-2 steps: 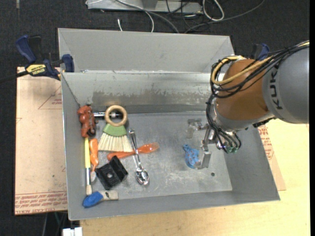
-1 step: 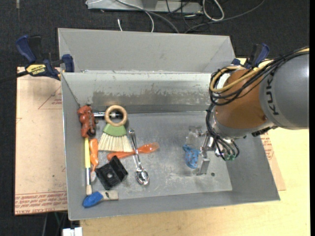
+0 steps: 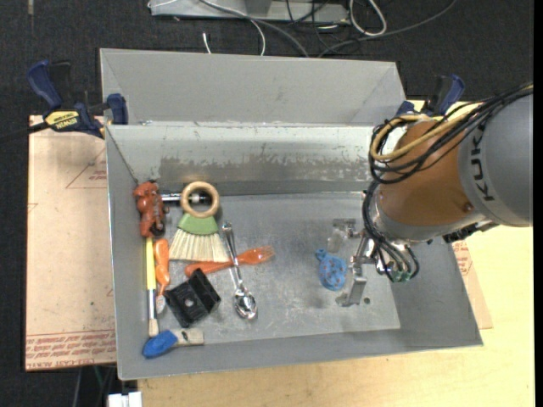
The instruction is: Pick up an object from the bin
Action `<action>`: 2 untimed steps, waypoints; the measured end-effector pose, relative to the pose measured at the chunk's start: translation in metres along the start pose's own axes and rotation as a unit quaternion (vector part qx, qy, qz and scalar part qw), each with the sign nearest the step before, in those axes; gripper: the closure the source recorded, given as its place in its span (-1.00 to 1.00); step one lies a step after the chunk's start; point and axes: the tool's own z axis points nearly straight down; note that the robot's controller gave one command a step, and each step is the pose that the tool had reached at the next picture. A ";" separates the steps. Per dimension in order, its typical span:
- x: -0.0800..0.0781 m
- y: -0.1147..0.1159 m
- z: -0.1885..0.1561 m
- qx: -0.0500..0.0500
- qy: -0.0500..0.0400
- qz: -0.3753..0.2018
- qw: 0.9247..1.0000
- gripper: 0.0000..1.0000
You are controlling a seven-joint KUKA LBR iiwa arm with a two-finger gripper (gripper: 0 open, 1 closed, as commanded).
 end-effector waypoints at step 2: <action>-0.013 -0.002 0.054 -0.001 -0.004 0.128 0.992 1.00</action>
Offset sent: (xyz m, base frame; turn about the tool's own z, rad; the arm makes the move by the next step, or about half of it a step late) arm 0.0129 -0.0039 -0.0516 0.2762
